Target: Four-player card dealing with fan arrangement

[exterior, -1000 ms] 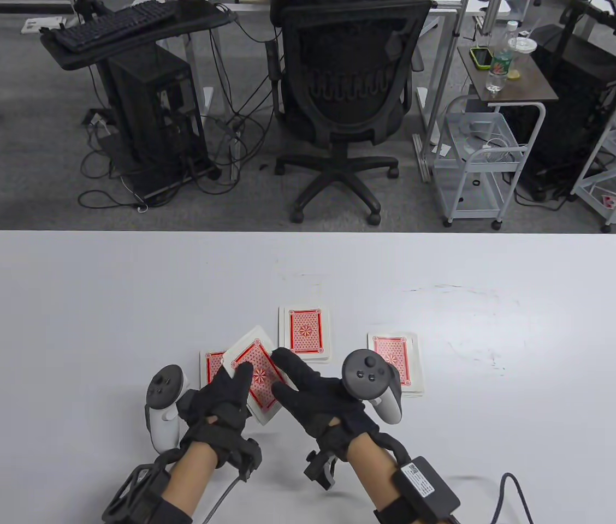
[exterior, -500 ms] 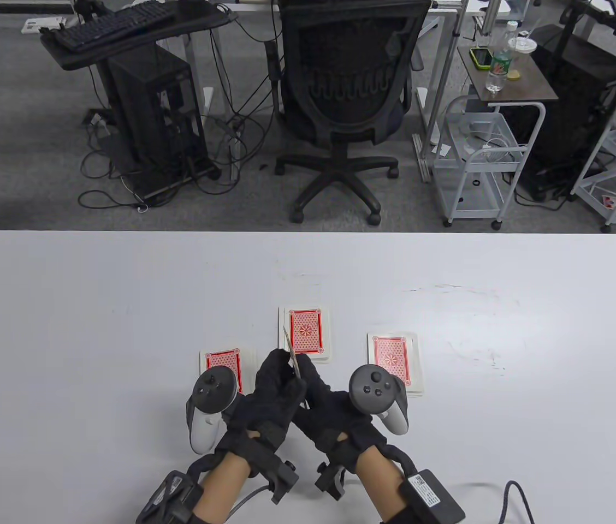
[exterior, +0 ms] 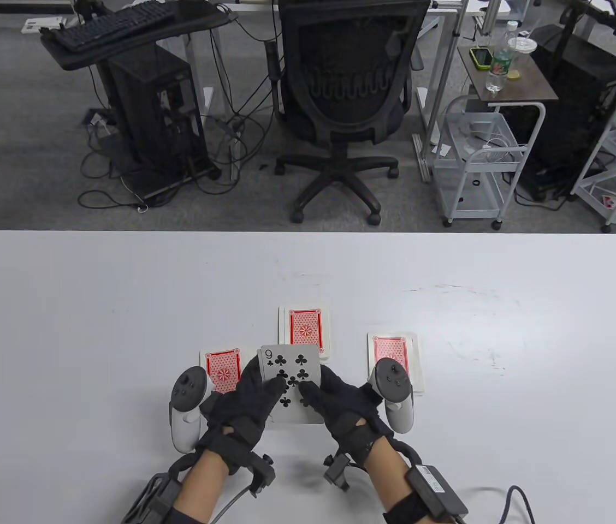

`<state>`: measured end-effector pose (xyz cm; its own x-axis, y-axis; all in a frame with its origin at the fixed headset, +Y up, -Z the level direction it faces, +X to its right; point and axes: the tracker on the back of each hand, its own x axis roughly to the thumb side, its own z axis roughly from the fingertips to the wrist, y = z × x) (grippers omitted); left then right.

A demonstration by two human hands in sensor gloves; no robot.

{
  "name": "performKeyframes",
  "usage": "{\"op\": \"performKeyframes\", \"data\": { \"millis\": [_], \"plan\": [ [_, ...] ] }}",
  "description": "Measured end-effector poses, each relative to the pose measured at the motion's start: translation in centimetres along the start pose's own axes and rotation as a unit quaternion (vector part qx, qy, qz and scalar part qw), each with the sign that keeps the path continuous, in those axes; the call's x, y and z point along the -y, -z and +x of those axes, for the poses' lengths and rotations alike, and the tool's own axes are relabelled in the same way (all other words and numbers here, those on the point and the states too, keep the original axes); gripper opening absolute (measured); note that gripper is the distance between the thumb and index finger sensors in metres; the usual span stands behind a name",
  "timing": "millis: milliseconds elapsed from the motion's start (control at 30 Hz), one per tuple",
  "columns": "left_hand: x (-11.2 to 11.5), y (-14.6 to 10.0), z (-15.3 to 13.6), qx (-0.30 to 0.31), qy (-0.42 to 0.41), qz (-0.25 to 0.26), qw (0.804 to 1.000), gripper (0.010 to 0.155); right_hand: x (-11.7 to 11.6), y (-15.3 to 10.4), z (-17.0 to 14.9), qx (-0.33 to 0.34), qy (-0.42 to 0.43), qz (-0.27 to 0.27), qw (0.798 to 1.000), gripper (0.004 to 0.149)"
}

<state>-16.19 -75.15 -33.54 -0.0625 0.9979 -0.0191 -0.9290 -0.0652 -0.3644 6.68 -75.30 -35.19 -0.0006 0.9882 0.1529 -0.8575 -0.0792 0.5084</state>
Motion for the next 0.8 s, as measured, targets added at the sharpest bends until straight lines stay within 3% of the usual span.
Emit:
{"op": "performKeyframes", "data": {
  "millis": [133, 233, 300, 433, 533, 567, 667, 733, 800],
  "plan": [
    [-0.4, 0.1, -0.6, 0.002, 0.005, 0.004, 1.000, 0.049, 0.4, -0.3, -0.1, -0.036, -0.105, -0.009, 0.994, 0.053],
    [-0.3, 0.2, -0.6, 0.010, 0.028, -0.002, 1.000, 0.046, 1.5, -0.7, 0.1, -0.027, -0.119, -0.028, 0.992, 0.060],
    [-0.4, 0.2, -0.8, 0.002, 0.080, 0.006, 0.997, 0.046, 2.2, -1.0, 0.5, -0.015, -0.116, -0.054, 0.992, 0.054],
    [-0.6, 0.3, -1.4, -0.038, 0.119, 0.019, 0.992, 0.045, 2.8, -1.2, 0.7, -0.037, -0.160, -0.038, 0.986, 0.045],
    [-0.6, 0.5, -2.2, -0.088, 0.177, 0.012, 0.980, 0.062, 2.5, -1.2, -1.0, -0.106, -0.168, 0.002, 0.980, 0.068],
    [-0.6, 0.5, -2.5, -0.101, 0.179, 0.011, 0.979, 0.066, 2.3, -1.1, -1.5, -0.116, -0.169, -0.005, 0.979, 0.068],
    [-0.1, 0.5, -2.9, -0.095, 0.149, 0.011, 0.984, 0.057, 1.3, -0.7, -1.9, -0.109, -0.147, -0.017, 0.983, 0.045],
    [0.0, 0.0, -2.4, -0.071, 0.118, 0.039, 0.990, 0.048, 0.9, -0.8, -1.2, -0.079, -0.115, -0.048, 0.989, 0.043],
    [-0.1, -0.1, -2.0, -0.062, 0.119, 0.051, 0.990, 0.050, 1.0, -0.7, -0.9, -0.070, -0.108, -0.045, 0.991, 0.049]
  ]
}}
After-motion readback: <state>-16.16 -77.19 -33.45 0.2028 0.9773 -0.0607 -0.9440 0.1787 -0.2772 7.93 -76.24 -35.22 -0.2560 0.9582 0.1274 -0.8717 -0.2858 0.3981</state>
